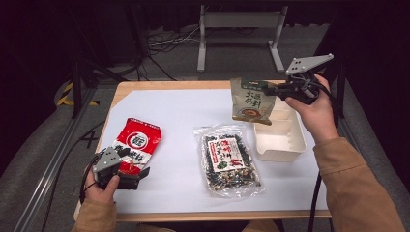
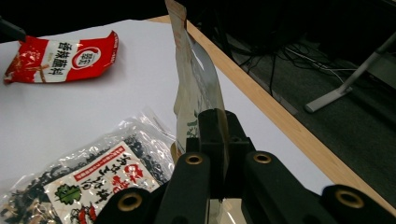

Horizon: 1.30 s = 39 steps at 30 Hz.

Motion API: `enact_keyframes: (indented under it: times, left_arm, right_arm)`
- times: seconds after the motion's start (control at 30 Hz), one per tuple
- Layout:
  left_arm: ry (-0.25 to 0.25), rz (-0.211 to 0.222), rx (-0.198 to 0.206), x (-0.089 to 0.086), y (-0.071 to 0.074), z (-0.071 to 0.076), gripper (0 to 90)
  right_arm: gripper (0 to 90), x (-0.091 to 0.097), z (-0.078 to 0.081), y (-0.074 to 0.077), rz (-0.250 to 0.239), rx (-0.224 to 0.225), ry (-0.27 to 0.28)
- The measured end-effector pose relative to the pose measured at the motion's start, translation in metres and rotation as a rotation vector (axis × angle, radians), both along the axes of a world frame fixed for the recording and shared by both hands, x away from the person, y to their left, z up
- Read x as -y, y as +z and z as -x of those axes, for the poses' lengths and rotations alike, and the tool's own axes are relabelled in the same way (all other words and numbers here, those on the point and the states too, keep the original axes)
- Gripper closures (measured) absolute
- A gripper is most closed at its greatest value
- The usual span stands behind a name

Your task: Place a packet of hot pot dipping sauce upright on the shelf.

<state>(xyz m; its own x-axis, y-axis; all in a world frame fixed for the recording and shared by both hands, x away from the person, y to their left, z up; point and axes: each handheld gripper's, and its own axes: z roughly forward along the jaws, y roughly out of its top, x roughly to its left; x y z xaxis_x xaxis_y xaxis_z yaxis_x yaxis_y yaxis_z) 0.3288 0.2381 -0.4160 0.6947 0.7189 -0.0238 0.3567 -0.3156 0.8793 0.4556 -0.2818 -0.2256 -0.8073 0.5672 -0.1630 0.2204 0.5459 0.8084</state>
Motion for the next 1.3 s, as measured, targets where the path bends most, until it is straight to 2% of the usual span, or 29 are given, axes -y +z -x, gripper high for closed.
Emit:
enact_keyframes:
  times: [0.43,0.9,1.3]
  left_arm:
    - [0.0,0.0,-0.005,0.001,0.0,0.0,1.8]
    - [-0.001,-0.005,-0.004,0.001,-0.001,0.0,1.8]
    - [0.009,-0.008,-0.005,-0.002,-0.001,0.003,1.8]
  right_arm:
    - [89.6,0.03,-0.015,0.0,0.011,0.038,-0.049]
    - [89.6,0.054,-0.032,-0.009,0.023,0.082,-0.09]
    - [89.6,0.07,-0.047,-0.017,0.055,0.115,-0.113]
